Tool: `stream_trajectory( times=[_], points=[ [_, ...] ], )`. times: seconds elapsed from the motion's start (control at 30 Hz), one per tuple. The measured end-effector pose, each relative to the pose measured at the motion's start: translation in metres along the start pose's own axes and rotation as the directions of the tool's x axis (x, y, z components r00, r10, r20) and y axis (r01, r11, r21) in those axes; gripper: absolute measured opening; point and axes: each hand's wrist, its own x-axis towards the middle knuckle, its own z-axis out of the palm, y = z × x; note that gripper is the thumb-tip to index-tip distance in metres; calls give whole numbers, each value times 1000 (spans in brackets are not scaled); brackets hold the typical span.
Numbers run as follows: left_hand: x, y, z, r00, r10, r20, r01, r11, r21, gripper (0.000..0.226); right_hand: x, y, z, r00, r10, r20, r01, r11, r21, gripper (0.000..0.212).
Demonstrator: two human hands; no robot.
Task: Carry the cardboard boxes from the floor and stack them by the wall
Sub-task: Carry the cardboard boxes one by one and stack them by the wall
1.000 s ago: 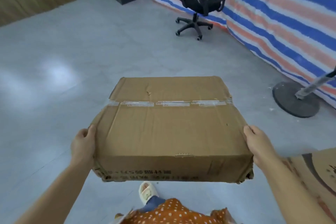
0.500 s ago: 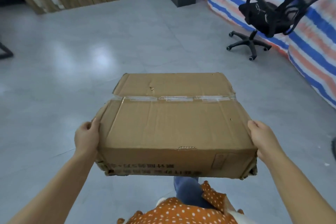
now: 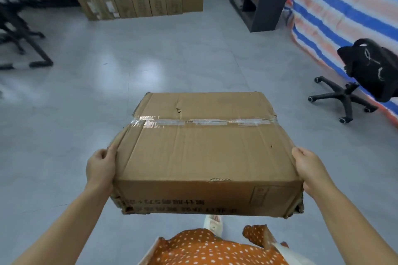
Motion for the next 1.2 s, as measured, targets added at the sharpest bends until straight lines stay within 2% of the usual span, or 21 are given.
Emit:
stream_trajectory(
  times=[0.17, 0.37, 0.47, 0.67, 0.83, 1.07, 1.2],
  points=[
    [53, 29, 26, 996, -31, -86, 27, 999, -40, 47, 71, -74, 33, 998, -44, 47, 47, 997, -58, 40],
    [143, 57, 42, 986, -76, -149, 70, 996, -48, 34, 139, -151, 104, 991, -48, 124, 61, 992, -110, 33],
    [206, 77, 51, 986, -78, -149, 69, 996, -62, 32, 174, -192, 150, 990, -59, 128, 73, 991, -112, 40],
    [339, 144, 52, 988, -43, -146, 36, 998, -50, 32, 227, -285, 236, 993, -50, 111, 59, 995, -82, 31],
    [427, 186, 54, 990, -58, -132, 49, 996, -70, 33, 262, -346, 293, 995, -33, 93, 38, 998, -57, 38],
    [534, 238, 100, 990, -67, -125, 62, 997, -44, 32, 353, -425, 351, 997, -35, 72, 41, 995, -86, 36],
    [596, 270, 141, 985, -86, -151, 82, 996, -33, 30, 425, -473, 383, 993, -46, 109, 58, 993, -105, 33]
  ],
)
